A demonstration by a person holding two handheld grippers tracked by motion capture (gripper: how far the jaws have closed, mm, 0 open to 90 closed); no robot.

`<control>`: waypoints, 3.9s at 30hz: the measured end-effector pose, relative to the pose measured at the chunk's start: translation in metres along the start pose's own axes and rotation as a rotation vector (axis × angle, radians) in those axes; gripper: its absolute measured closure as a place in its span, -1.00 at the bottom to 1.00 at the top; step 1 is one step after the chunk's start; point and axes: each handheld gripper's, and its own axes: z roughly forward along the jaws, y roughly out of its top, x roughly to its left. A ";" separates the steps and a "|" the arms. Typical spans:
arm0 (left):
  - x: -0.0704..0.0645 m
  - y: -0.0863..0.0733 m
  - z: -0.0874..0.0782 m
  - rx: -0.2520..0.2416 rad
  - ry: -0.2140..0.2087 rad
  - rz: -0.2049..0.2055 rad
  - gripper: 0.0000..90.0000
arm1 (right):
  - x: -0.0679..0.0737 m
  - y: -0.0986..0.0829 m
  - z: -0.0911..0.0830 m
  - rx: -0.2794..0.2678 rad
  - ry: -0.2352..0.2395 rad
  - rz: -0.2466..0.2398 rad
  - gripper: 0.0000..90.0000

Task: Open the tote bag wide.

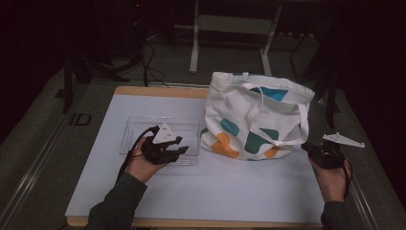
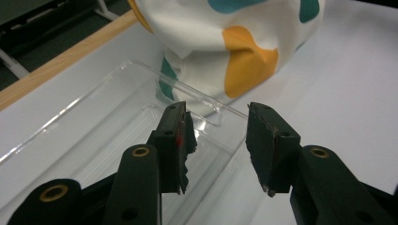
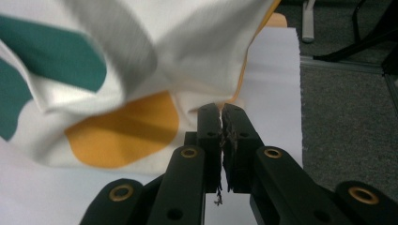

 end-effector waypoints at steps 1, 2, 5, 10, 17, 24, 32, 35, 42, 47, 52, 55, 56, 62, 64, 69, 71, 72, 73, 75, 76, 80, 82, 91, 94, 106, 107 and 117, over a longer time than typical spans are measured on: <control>0.001 0.001 0.001 0.003 0.004 0.002 0.30 | -0.001 0.003 0.000 -0.002 -0.001 0.000 0.91; 0.001 0.002 0.001 0.004 0.007 0.002 0.30 | -0.002 0.005 0.000 -0.004 0.000 0.002 0.91; 0.002 0.002 0.002 0.004 0.009 0.003 0.29 | -0.002 0.009 -0.001 -0.008 0.003 0.008 0.91; 0.004 0.009 0.004 0.001 0.016 0.008 0.27 | -0.003 0.017 0.001 -0.009 0.024 0.020 0.87; 0.012 0.021 0.009 0.012 0.028 0.014 0.23 | 0.006 0.025 0.011 -0.008 0.053 0.036 0.50; 0.021 0.031 0.015 0.011 0.037 0.014 0.18 | 0.004 0.033 0.020 -0.005 0.080 0.086 0.18; 0.032 0.043 0.027 -0.006 0.034 -0.008 0.14 | 0.001 0.040 0.030 -0.004 0.094 0.169 -0.12; 0.036 0.049 0.031 -0.013 0.033 -0.011 0.11 | -0.003 0.042 0.034 0.010 0.118 0.199 -0.18; 0.044 0.062 0.040 -0.019 0.024 -0.017 0.08 | -0.006 0.044 0.038 0.000 0.147 0.236 -0.24; 0.050 0.070 0.049 -0.008 0.021 -0.020 0.08 | -0.004 0.045 0.044 0.005 0.188 0.238 0.23; 0.056 0.081 0.057 -0.006 0.024 -0.019 0.10 | 0.003 0.047 0.042 0.001 0.182 0.193 0.53; 0.059 0.087 0.061 -0.014 0.025 -0.014 0.13 | 0.007 0.048 0.042 0.004 0.167 0.170 0.73; 0.059 0.090 0.063 -0.014 0.031 -0.012 0.14 | 0.007 0.049 0.042 0.003 0.166 0.164 0.81; 0.063 0.106 0.072 -0.009 0.064 0.004 0.35 | 0.012 0.049 0.040 0.002 0.157 0.123 0.97; 0.066 0.110 0.077 -0.007 0.050 -0.013 0.38 | 0.012 0.049 0.040 0.002 0.156 0.119 0.97; 0.071 0.114 0.086 -0.027 0.001 -0.052 0.29 | 0.012 0.049 0.037 0.006 0.157 0.105 0.97; 0.071 0.114 0.086 -0.033 -0.001 -0.049 0.47 | 0.013 0.050 0.036 0.005 0.156 0.101 0.98; 0.070 0.115 0.086 -0.035 0.012 -0.045 0.66 | 0.013 0.050 0.036 0.005 0.153 0.096 0.98; 0.069 0.115 0.085 -0.037 0.014 -0.046 0.80 | 0.013 0.051 0.036 0.004 0.153 0.096 0.98; 0.069 0.115 0.083 -0.037 0.008 -0.048 0.92 | 0.013 0.051 0.035 0.000 0.153 0.089 0.98; 0.069 0.114 0.082 -0.037 0.006 -0.044 0.93 | 0.013 0.051 0.034 -0.002 0.154 0.087 0.98; 0.068 0.113 0.076 -0.036 0.001 -0.037 0.95 | 0.014 0.052 0.030 -0.020 0.160 0.069 0.99; 0.067 0.113 0.072 -0.042 -0.003 -0.029 0.96 | 0.014 0.052 0.026 -0.031 0.167 0.065 0.99; 0.058 0.105 0.061 -0.053 -0.008 -0.001 0.96 | 0.018 0.049 0.014 -0.057 0.177 0.007 0.99; 0.055 0.103 0.058 -0.055 -0.008 0.006 0.96 | 0.020 0.047 0.011 -0.060 0.181 -0.004 0.99; 0.045 0.097 0.055 -0.032 -0.002 0.034 0.95 | 0.024 0.037 0.002 -0.056 0.188 -0.056 0.99; 0.044 0.096 0.055 -0.031 -0.004 0.035 0.95 | 0.025 0.036 0.001 -0.055 0.190 -0.057 0.99; 0.036 0.089 0.054 -0.009 -0.019 0.052 0.95 | 0.028 0.022 -0.006 -0.050 0.207 -0.092 0.99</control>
